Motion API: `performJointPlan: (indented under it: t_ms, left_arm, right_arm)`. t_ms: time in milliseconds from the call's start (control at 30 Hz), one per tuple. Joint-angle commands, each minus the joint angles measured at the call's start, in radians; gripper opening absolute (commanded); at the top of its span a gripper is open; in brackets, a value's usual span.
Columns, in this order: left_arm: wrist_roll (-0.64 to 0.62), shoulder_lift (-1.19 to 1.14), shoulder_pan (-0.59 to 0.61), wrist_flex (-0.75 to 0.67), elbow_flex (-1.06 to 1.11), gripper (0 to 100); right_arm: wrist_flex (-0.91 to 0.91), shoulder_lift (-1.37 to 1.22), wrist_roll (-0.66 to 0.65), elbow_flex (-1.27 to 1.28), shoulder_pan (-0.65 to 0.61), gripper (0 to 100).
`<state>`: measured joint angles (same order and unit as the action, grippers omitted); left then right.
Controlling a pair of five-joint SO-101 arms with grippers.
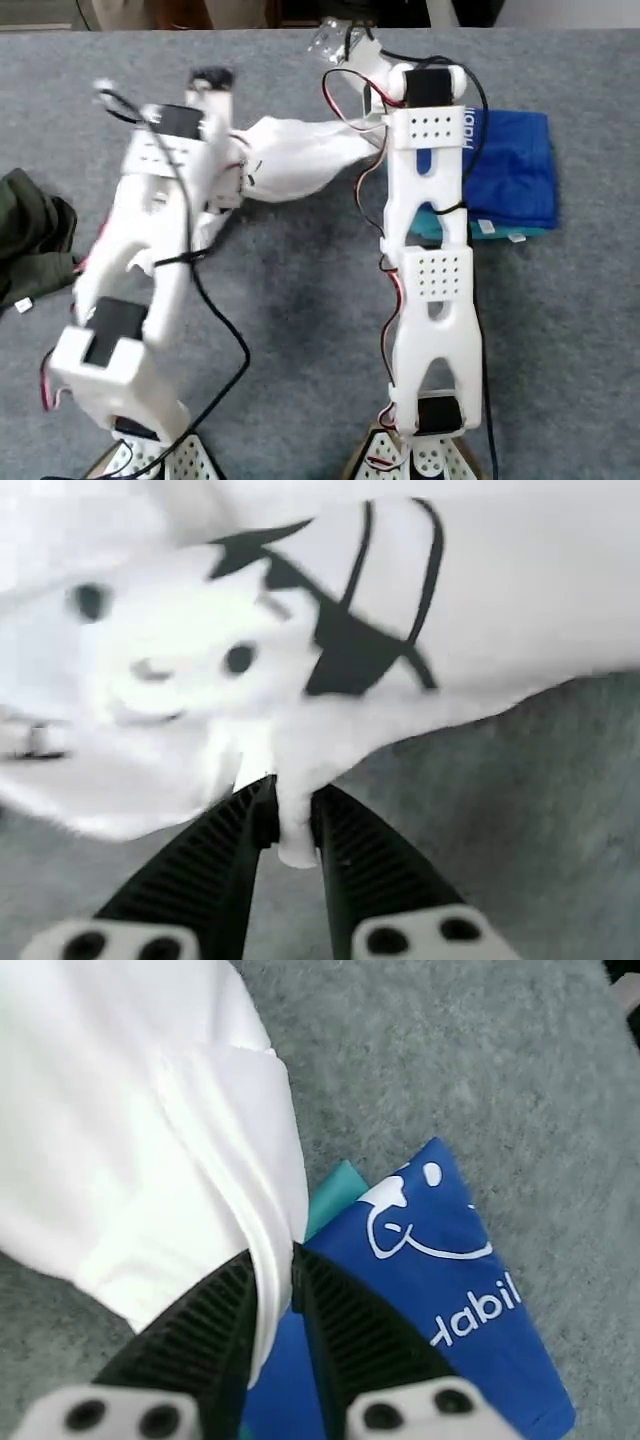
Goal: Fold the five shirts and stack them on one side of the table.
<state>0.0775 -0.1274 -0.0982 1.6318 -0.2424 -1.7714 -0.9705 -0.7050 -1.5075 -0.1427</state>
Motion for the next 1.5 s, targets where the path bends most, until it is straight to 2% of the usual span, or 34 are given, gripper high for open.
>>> performJointPlan:
  t_ms: [0,167,433,633,767,833,900,1067,1233,1367,1467]
  left_arm:
    - [0.092,0.15,0.069,0.129,-0.048,2]
    - [0.176,0.394,0.176,0.129,0.137,2]
    - [0.453,0.855,0.39,0.129,0.509,2]
    - [0.459,1.006,0.568,0.129,0.704,2]
    - [0.488,1.03,0.667,0.129,0.773,2]
    - [0.559,1.032,0.744,0.129,0.792,2]
    - [0.649,1.029,0.839,0.127,0.793,2]
    - [0.861,1.023,1.042,0.126,0.796,2]
    - [0.921,1.023,1.123,0.124,0.807,2]
    - [0.922,1.023,1.117,0.124,0.868,2]
    - [0.919,1.03,1.103,0.092,0.921,2]
  right_arm:
    - [-0.017,0.151,0.023,0.111,-0.028,0.2]
    - [-0.017,0.4,0.026,0.503,-0.096,0.2]
    - [0.025,0.799,0.017,1.176,-0.134,0.2]
    - [0.167,0.954,0.017,1.583,-0.156,1.5]
    - [0.244,1.009,0.018,1.742,-0.157,20.7]
    - [0.245,1.033,0.008,1.79,-0.145,32.3]
    - [0.244,1.066,-0.026,1.831,-0.119,37.7]
    - [0.244,1.168,-0.087,1.874,-0.002,27.9]
    - [0.245,1.236,-0.095,1.856,0.036,17.8]
    - [0.256,1.216,-0.063,1.877,-0.065,16.4]
    - [0.328,1.168,-0.034,1.942,-0.177,16.1]
